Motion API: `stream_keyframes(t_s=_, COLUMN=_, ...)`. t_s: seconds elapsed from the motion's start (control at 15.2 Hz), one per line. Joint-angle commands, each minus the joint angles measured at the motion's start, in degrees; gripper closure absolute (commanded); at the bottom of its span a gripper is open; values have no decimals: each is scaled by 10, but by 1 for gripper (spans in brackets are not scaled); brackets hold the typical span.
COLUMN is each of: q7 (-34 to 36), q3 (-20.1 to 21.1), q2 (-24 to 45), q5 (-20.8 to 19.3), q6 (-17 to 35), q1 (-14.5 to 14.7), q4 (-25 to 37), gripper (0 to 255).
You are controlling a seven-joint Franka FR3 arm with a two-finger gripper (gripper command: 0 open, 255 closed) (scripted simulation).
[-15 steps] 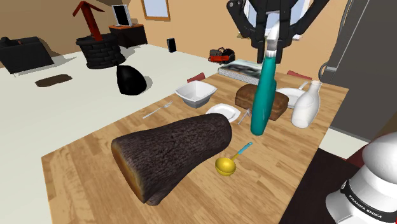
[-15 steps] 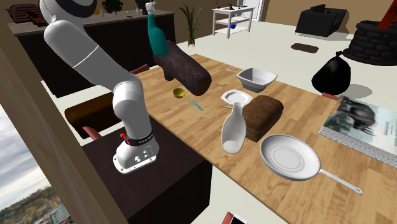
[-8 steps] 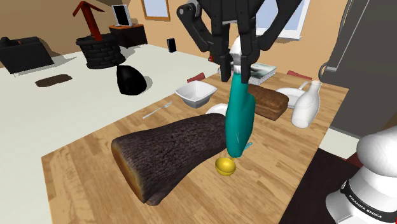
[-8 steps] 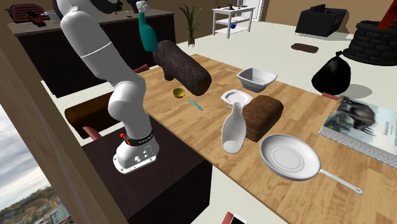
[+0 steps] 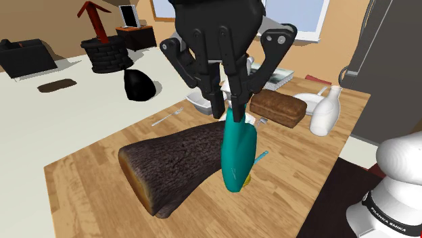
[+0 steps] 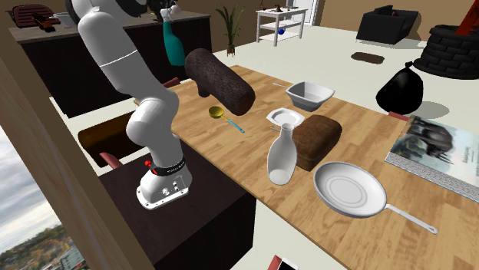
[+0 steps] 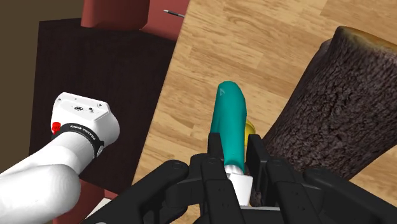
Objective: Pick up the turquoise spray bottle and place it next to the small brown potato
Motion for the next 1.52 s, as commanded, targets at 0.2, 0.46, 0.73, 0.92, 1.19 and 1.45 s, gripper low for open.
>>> stream_keyframes(t_s=0.2, q7=-7, q3=-68, q2=-11, q5=3, q6=46, q1=78, q4=-71, gripper=255)
stream_keyframes(t_s=0.46, q7=-19, q3=-104, q2=-28, q5=13, q6=77, q1=114, q4=-121, gripper=255)
stream_keyframes(t_s=0.73, q7=-29, q3=-127, q2=-44, q5=24, q6=107, q1=137, q4=-165, gripper=255)
stream_keyframes(t_s=0.92, q7=-36, q3=-138, q2=-55, q5=31, q6=129, q1=150, q4=-196, gripper=255)
stream_keyframes(t_s=1.19, q7=-44, q3=-146, q2=-67, q5=40, q6=157, q1=163, q4=-235, gripper=255)
stream_keyframes(t_s=1.45, q7=-50, q3=-148, q2=-77, q5=48, q6=186, q1=172, q4=-271, gripper=255)
